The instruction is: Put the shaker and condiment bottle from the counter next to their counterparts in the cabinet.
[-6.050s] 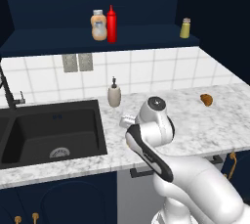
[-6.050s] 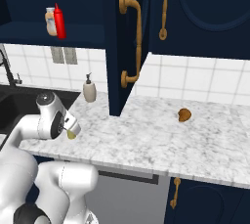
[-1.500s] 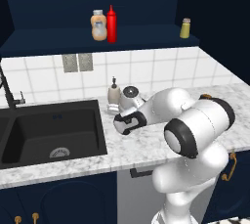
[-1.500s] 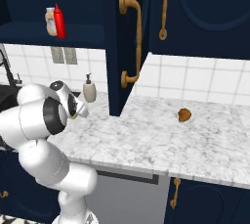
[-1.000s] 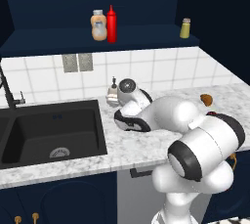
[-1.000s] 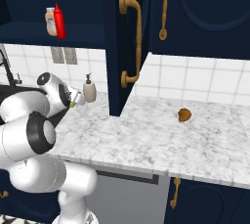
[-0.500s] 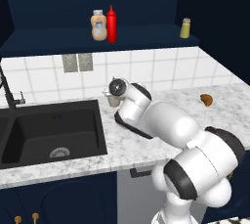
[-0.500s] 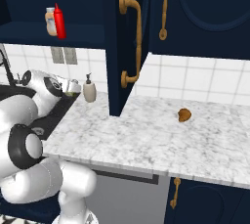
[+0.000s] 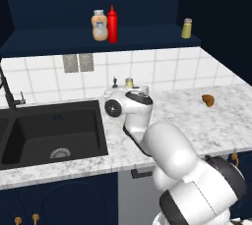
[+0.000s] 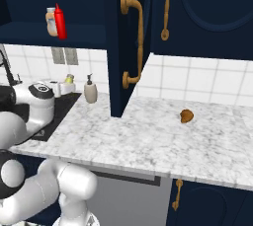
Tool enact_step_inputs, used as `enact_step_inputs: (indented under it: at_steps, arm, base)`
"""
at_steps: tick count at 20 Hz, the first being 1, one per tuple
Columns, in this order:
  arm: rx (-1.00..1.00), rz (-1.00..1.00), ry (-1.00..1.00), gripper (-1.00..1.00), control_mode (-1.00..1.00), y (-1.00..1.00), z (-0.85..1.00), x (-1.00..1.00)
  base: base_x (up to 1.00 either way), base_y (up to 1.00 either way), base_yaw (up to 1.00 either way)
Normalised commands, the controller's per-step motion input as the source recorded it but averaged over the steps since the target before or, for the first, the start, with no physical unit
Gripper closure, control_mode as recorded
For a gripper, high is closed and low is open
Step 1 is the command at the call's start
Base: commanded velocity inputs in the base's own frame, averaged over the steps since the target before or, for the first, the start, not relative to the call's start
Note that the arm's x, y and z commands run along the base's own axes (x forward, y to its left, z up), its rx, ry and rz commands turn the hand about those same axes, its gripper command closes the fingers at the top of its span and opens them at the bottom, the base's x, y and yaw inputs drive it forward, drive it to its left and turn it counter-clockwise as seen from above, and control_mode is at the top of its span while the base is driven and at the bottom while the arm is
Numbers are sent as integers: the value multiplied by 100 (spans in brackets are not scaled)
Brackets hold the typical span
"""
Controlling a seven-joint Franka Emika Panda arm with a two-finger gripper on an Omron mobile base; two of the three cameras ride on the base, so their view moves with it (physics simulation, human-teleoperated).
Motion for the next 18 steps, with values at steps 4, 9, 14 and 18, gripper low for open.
enact_step_inputs:
  at_steps: [4, 9, 14, 18]
  arm:
    - [0, 0, -24, 100, -100, -20, 29, -48]
    - [-1, 0, -28, 100, -100, -19, 36, -51]
    - [-5, 0, -32, 100, -100, -17, 35, -53]
    - [-10, 1, -30, 100, -100, -14, 31, -42]
  base:
    - [0, 0, 0]
    - [0, 0, 0]
    - [0, 0, 0]
    - [0, 0, 0]
